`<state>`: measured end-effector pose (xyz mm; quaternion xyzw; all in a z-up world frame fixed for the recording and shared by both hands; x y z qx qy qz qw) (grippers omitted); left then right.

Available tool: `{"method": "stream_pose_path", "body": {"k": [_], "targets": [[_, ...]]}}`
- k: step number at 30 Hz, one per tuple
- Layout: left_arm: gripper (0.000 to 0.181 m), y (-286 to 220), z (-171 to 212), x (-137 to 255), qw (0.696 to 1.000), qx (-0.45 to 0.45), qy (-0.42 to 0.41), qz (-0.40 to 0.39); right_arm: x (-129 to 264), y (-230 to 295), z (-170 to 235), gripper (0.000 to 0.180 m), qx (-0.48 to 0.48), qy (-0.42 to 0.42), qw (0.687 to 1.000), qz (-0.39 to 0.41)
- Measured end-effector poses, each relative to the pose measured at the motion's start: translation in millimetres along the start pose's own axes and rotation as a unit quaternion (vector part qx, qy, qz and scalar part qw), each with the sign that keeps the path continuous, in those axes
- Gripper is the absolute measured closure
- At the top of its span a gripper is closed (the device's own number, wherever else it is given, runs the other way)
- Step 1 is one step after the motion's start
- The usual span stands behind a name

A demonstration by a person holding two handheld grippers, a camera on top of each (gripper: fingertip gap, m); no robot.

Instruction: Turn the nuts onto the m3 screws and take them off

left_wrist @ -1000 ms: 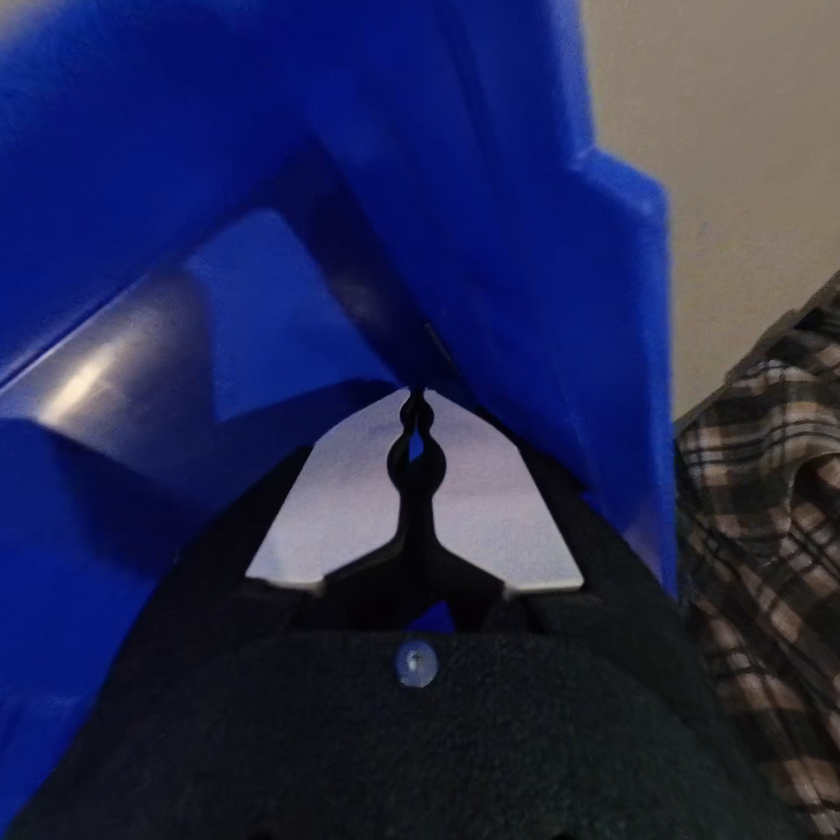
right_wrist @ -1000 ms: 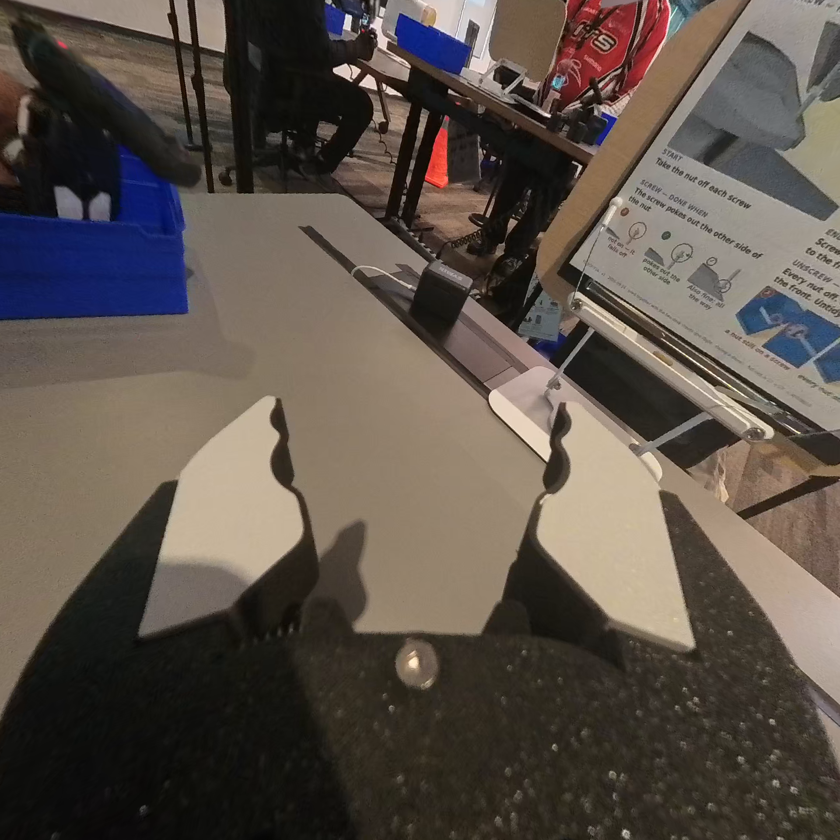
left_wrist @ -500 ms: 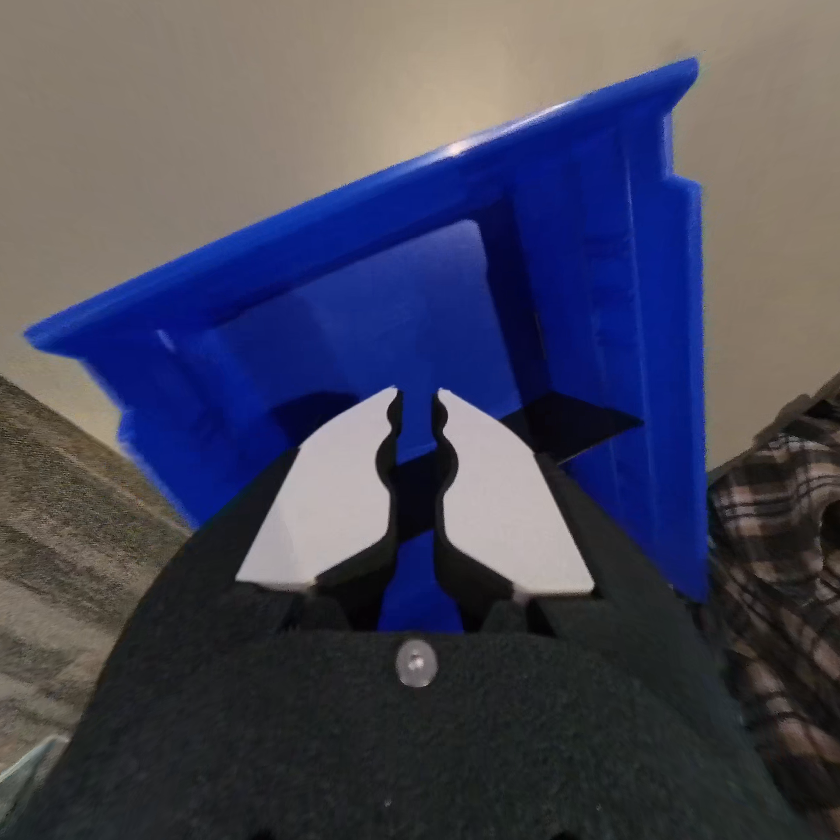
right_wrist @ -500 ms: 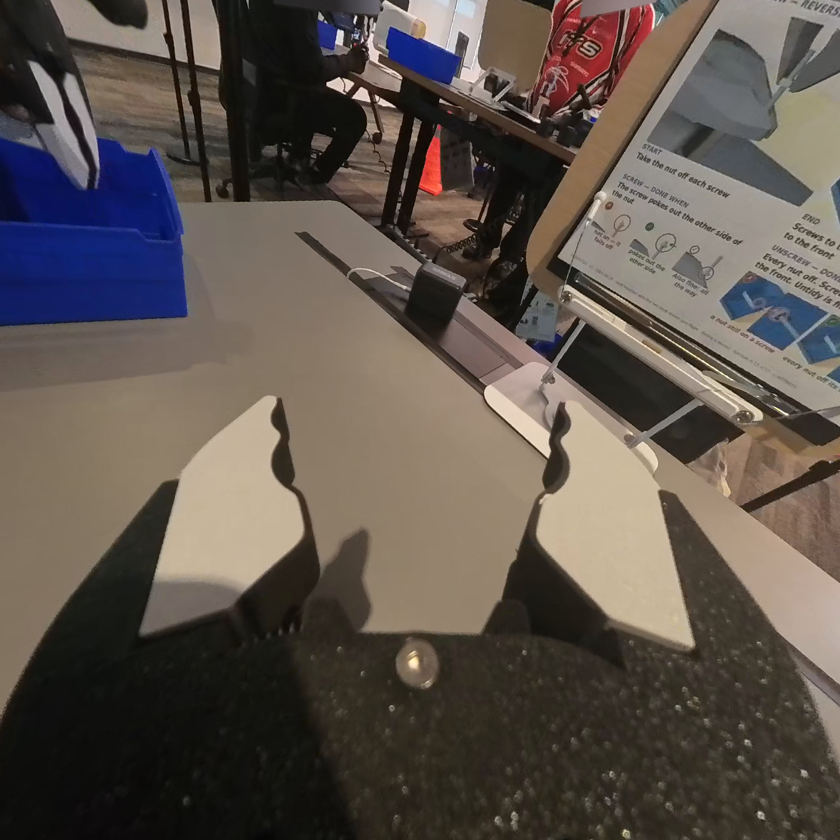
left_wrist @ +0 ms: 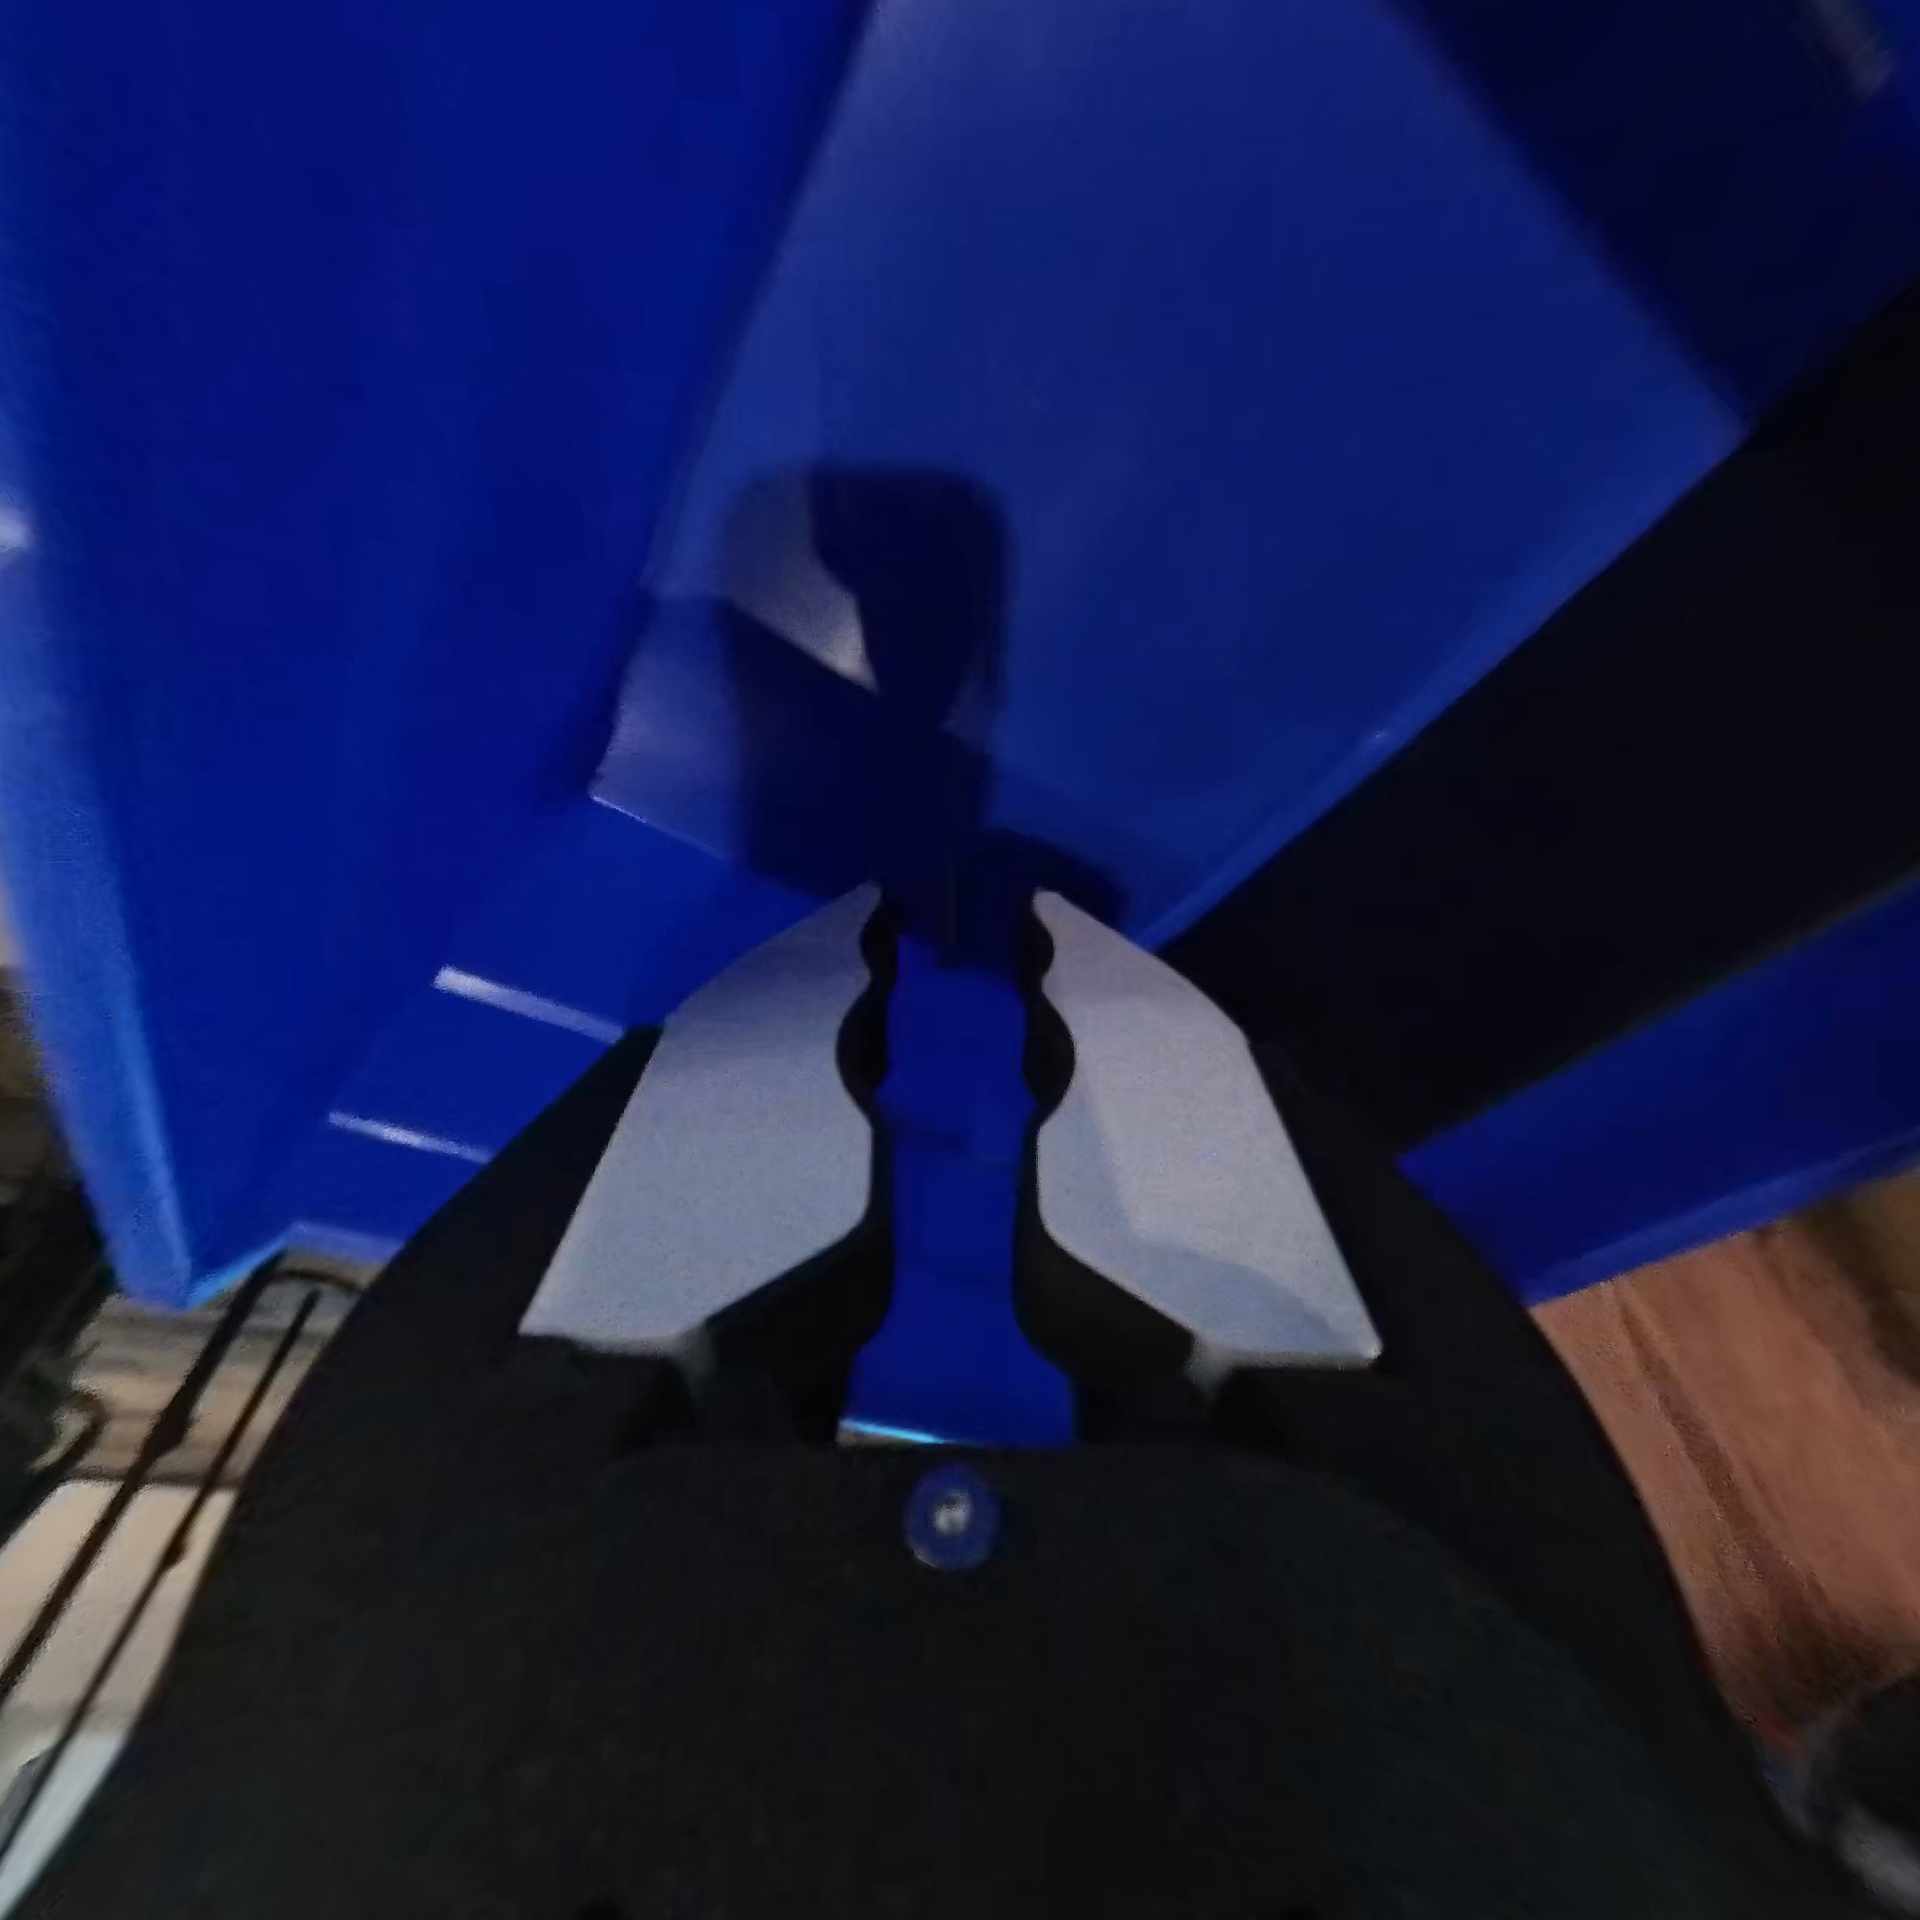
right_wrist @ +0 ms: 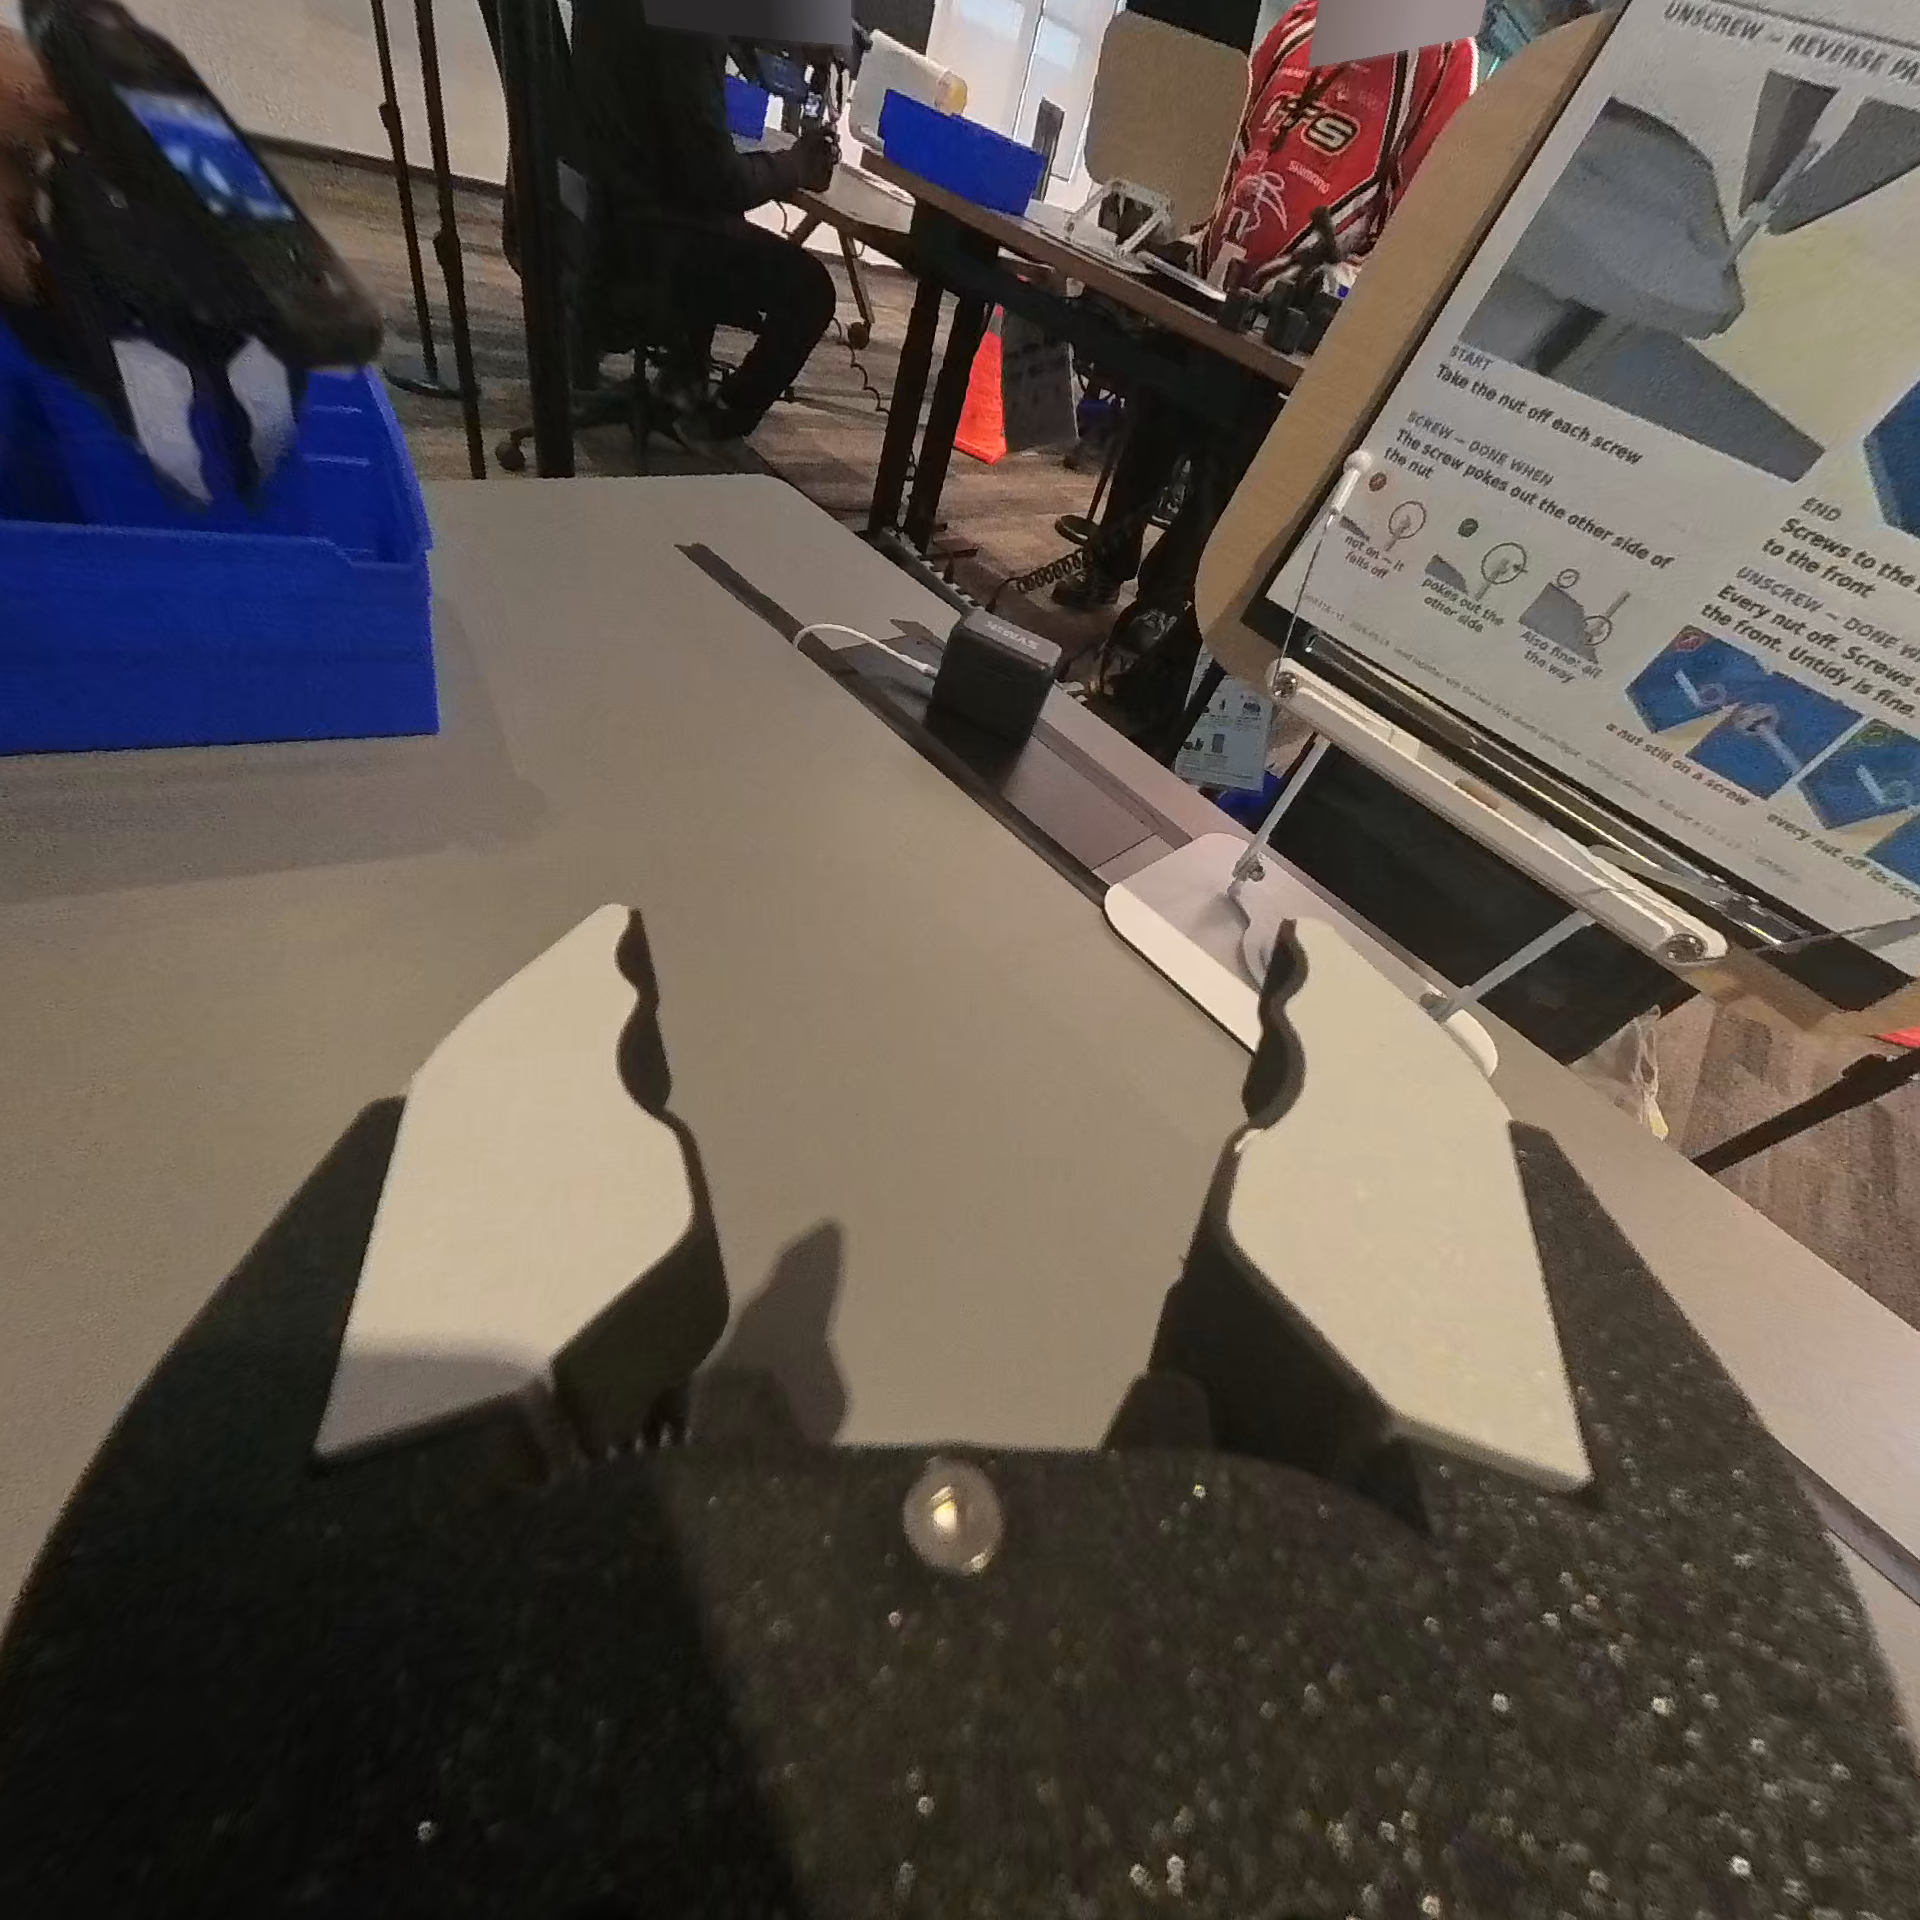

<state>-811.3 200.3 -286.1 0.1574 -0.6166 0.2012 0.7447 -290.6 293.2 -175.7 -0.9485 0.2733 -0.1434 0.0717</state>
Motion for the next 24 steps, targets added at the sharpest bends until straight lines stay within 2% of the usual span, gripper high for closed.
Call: {"method": "stream_pose_path", "body": {"k": [1, 7, 17, 24], "targets": [[0.163, 0, 0, -5, 1.0, -0.014, 0.019, 0.004, 1, 0, 0, 0.07, 0.001, 0.001, 1.0, 0.0], [0.156, -1, -3, -15, 0.997, -0.048, 0.066, 0.012, 7, -2, -1, 0.07, 0.002, -0.002, 1.0, 0.006], [0.155, -6, -6, -25, 0.975, -0.109, 0.191, -0.027, 8, 0, 0, 0.07, 0.003, -0.004, 1.0, 0.003], [0.158, -6, -6, -35, 0.97, -0.111, 0.213, -0.027, 14, -3, -1, 0.07, 0.002, -0.007, 1.0, 0.011]]}}
Point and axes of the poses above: each gripper's, where its closed fingertips meet, x back along the fingers, z out of its underside, y = z × x across the jaws, the point moved 7 cm from there along x, back along the fingers, and after that the axes turned 4 degrees about -x, right-handed, at the moved point
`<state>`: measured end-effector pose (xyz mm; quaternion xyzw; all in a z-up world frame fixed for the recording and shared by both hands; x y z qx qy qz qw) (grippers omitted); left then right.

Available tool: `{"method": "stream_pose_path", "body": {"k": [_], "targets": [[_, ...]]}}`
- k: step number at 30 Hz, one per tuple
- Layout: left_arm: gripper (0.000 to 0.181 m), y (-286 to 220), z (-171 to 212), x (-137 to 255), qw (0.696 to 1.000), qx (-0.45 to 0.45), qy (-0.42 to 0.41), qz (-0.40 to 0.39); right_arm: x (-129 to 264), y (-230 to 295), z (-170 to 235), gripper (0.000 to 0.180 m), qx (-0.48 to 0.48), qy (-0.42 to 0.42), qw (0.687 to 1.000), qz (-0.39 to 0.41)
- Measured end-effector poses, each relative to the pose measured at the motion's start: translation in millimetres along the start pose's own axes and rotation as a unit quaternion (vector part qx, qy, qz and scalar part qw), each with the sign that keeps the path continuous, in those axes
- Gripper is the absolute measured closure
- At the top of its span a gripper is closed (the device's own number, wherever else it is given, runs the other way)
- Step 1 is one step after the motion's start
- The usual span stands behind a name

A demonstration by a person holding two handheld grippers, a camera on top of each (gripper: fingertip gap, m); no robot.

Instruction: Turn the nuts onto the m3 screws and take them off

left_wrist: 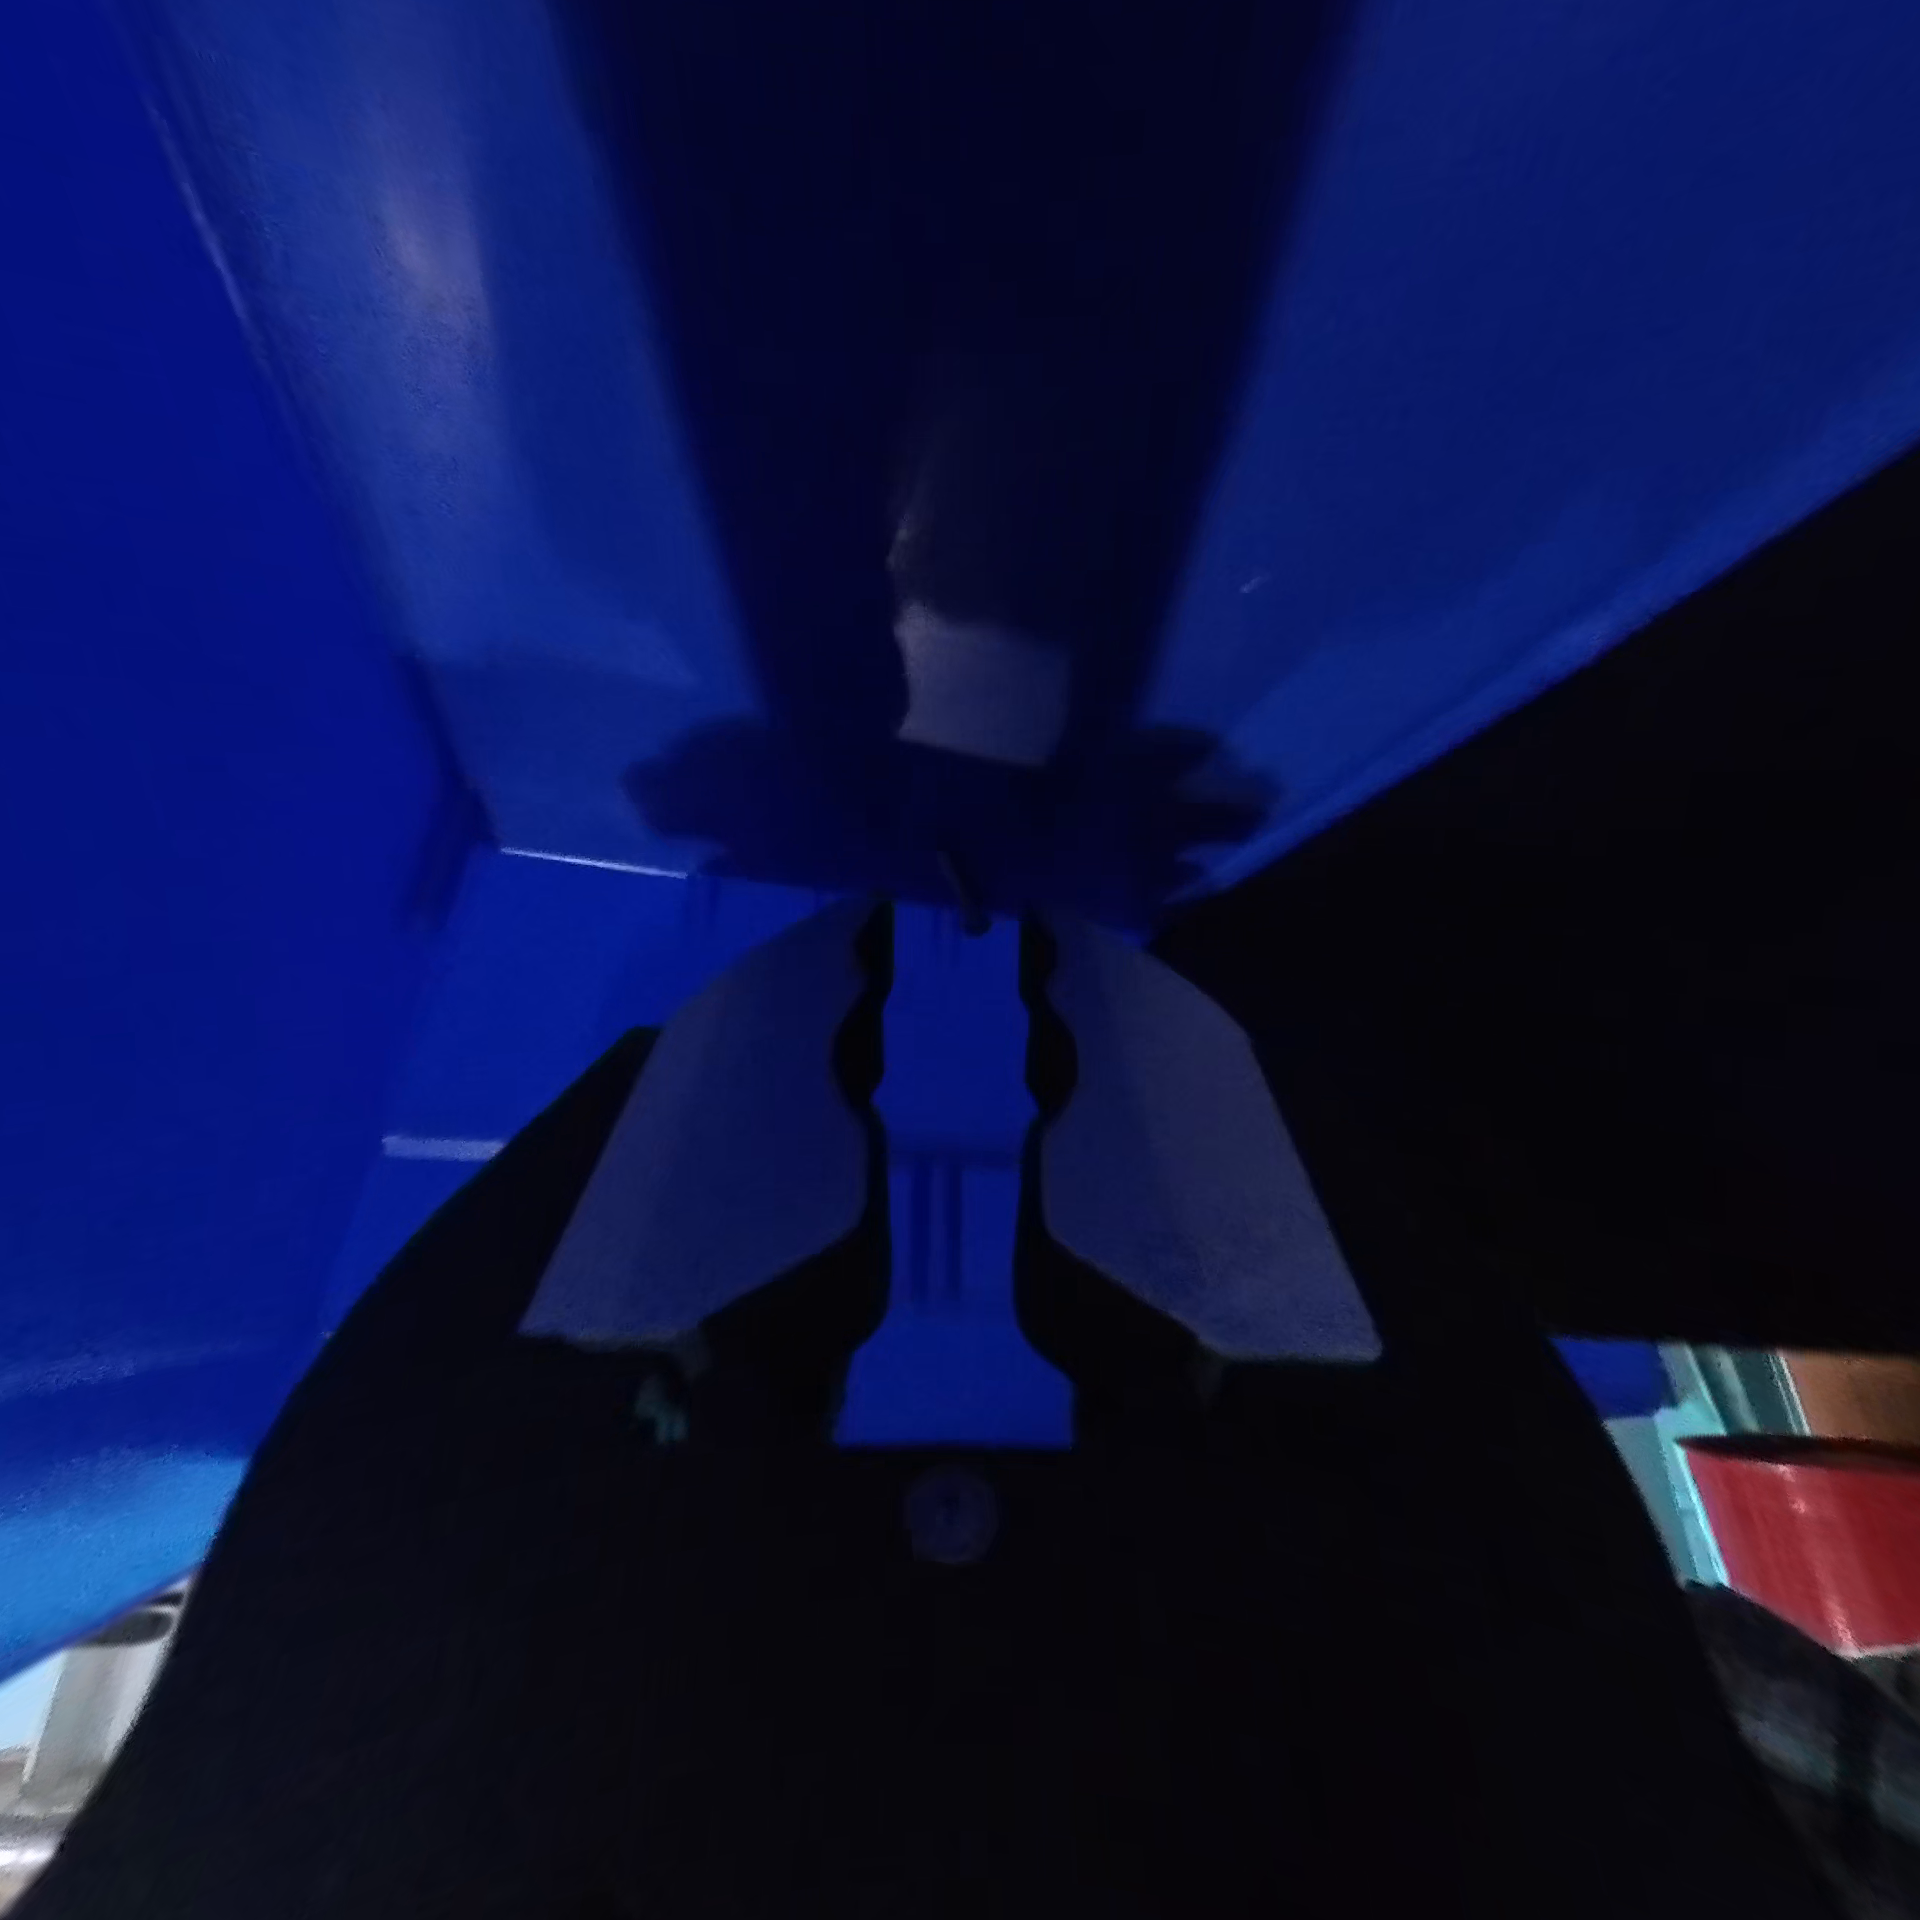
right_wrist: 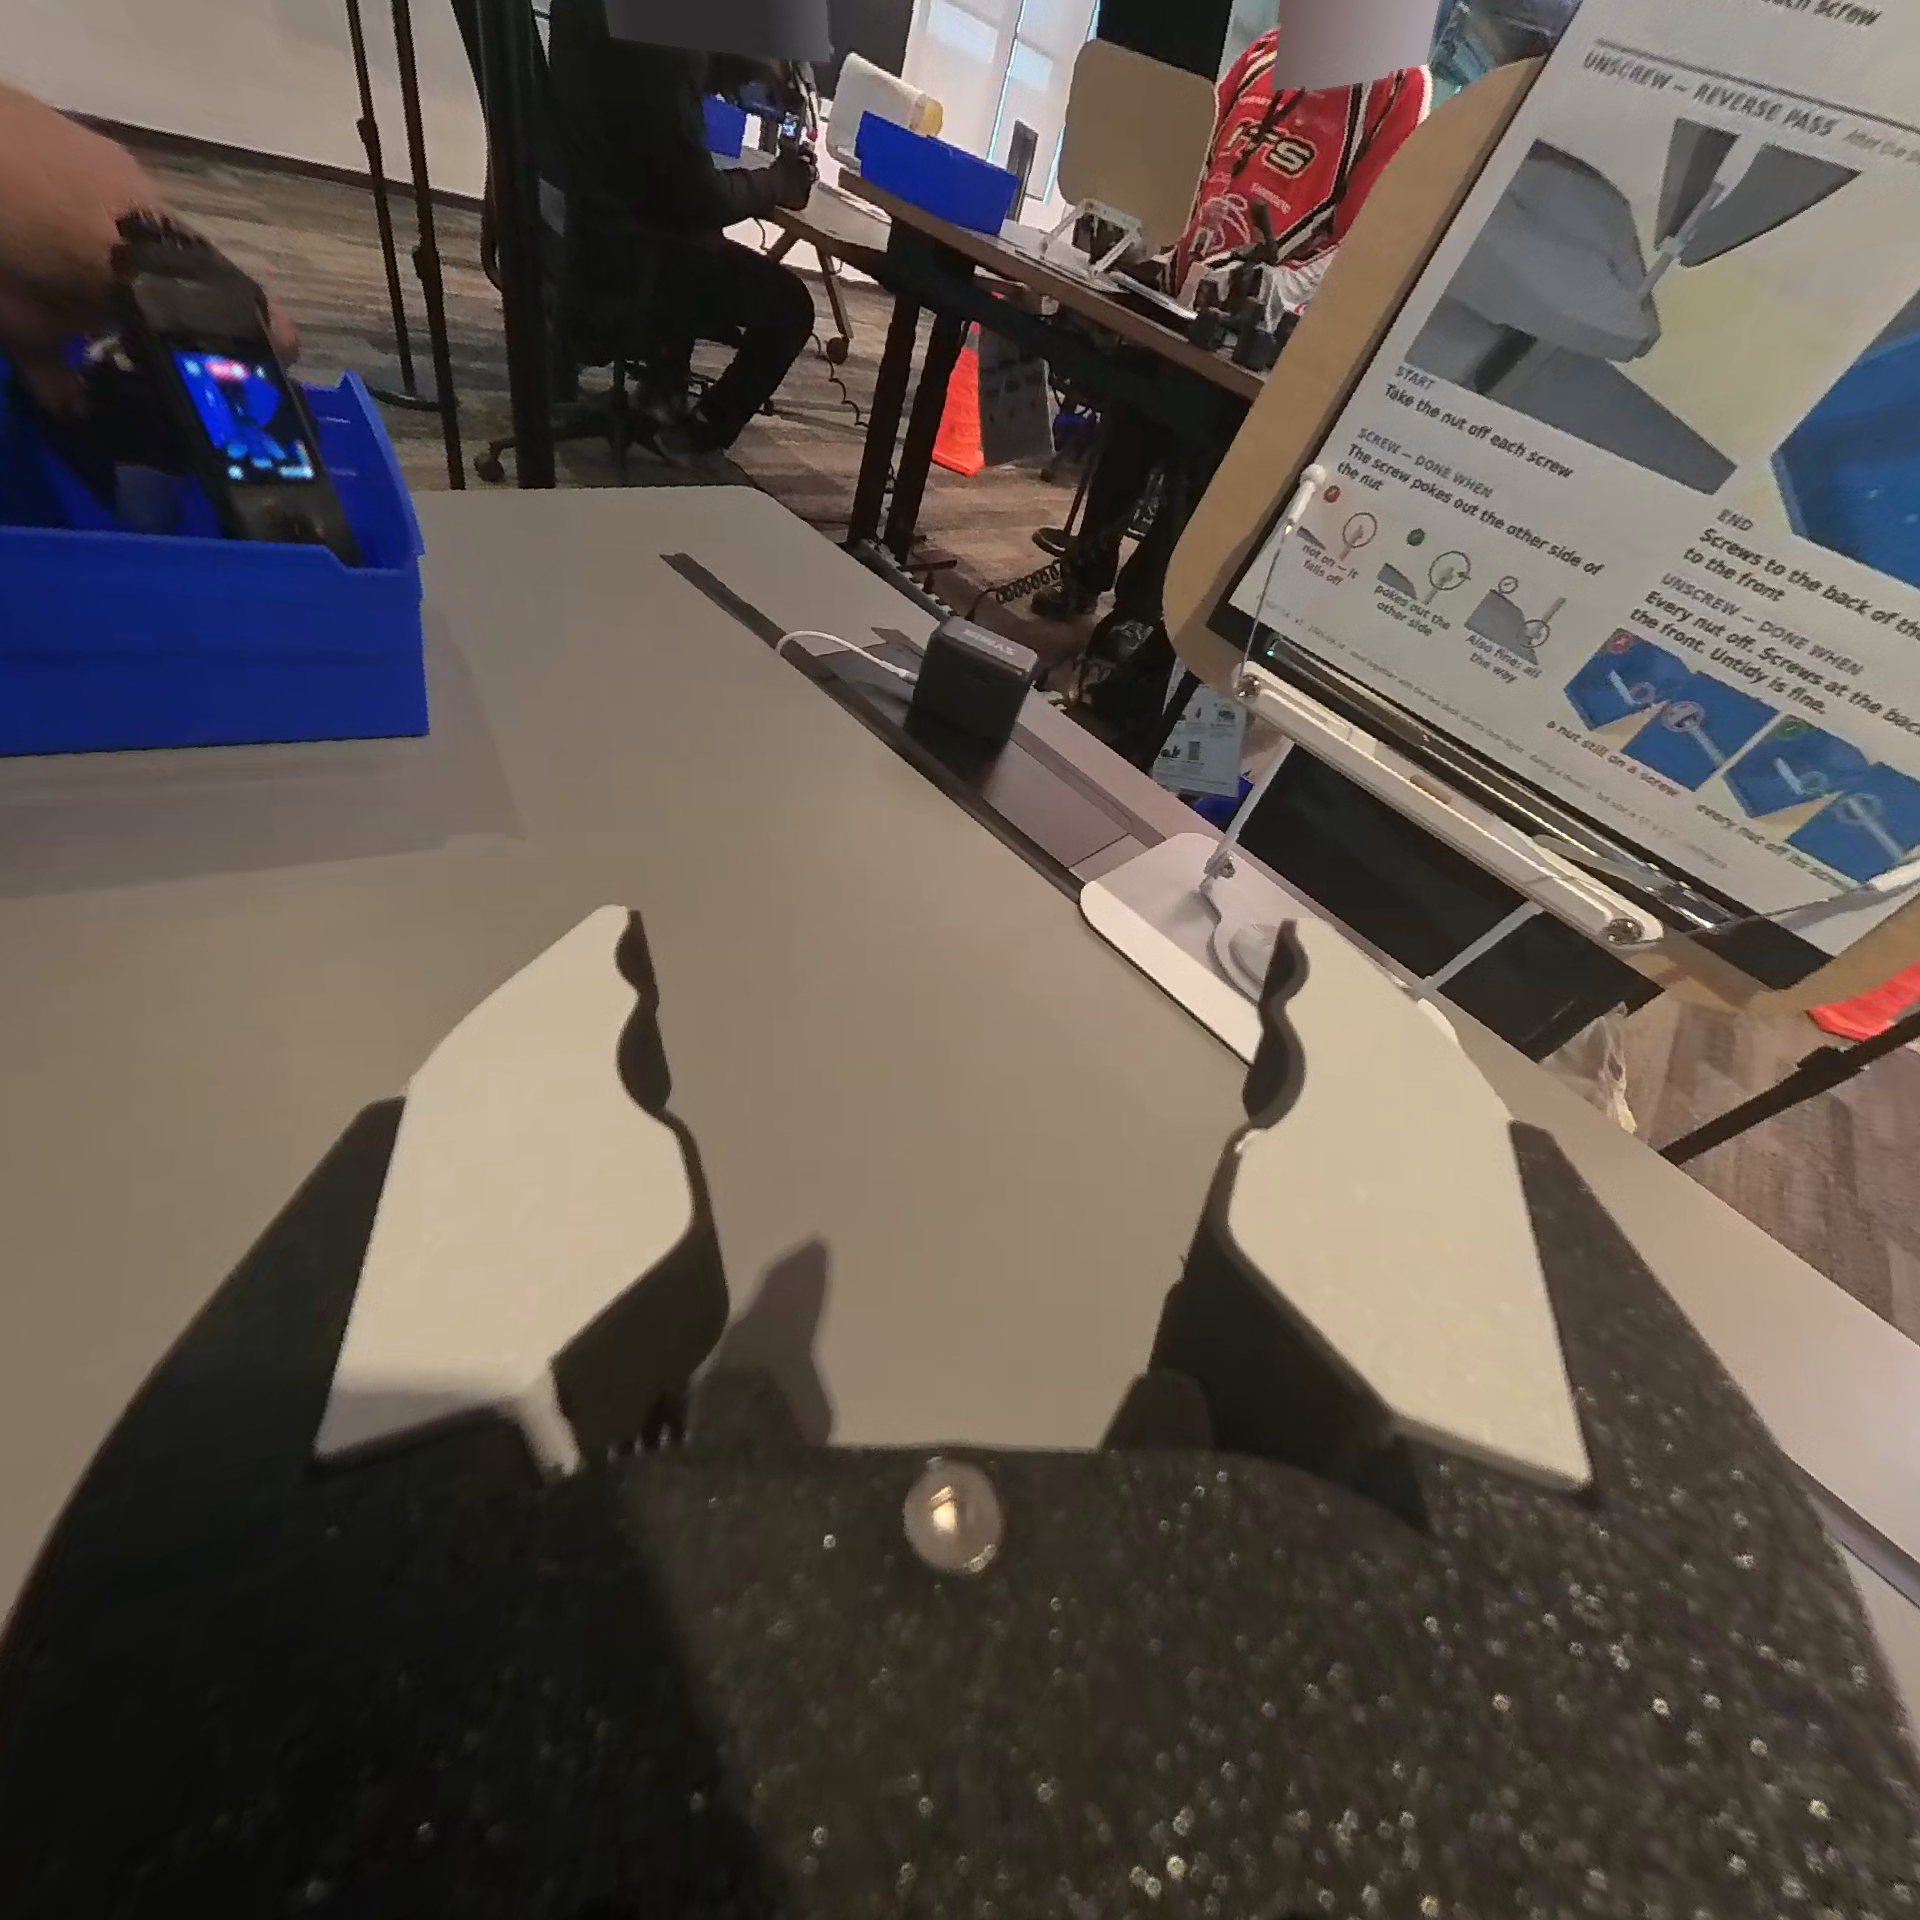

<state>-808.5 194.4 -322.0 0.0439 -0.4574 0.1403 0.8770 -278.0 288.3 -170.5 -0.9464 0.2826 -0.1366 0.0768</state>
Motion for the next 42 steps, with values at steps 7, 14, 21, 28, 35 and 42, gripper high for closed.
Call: {"method": "stream_pose_path", "body": {"k": [7, 14, 21, 28, 35, 42], "targets": [[0.166, 2, -3, -6, 1.0, 0.0, 0.024, -0.007, -1, 1, 2, 0.07, 0.0, 0.002, 1.0, -0.003], [0.173, 3, -7, -7, 0.998, -0.013, 0.063, -0.018, 5, -1, 0, 0.07, 0.001, -0.003, 1.0, 0.002], [0.176, 1, -4, -6, 0.999, 0.008, 0.039, 0.009, 16, -4, -1, 0.07, -0.005, -0.015, 1.0, 0.006], [0.179, 2, 8, 4, 0.999, 0.036, -0.008, 0.009, 24, -4, 0, 0.07, -0.008, -0.021, 1.0, 0.007], [0.179, 3, 17, 22, 0.996, 0.058, -0.066, 0.014, 28, -5, 2, 0.07, -0.011, -0.023, 1.0, 0.009], [0.179, -2, 33, 53, 0.981, 0.105, -0.157, 0.033, 33, -7, 4, 0.07, -0.016, -0.027, 0.999, 0.007]]}}
Point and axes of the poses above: each gripper's, where its closed fingertips meet, x back along the fingers, z out of its underside, y = z × x across the jaws, the point moved 7 cm from there along x, back along the fingers, and after that the axes turned 4 degrees about -x, right-handed, at the moved point
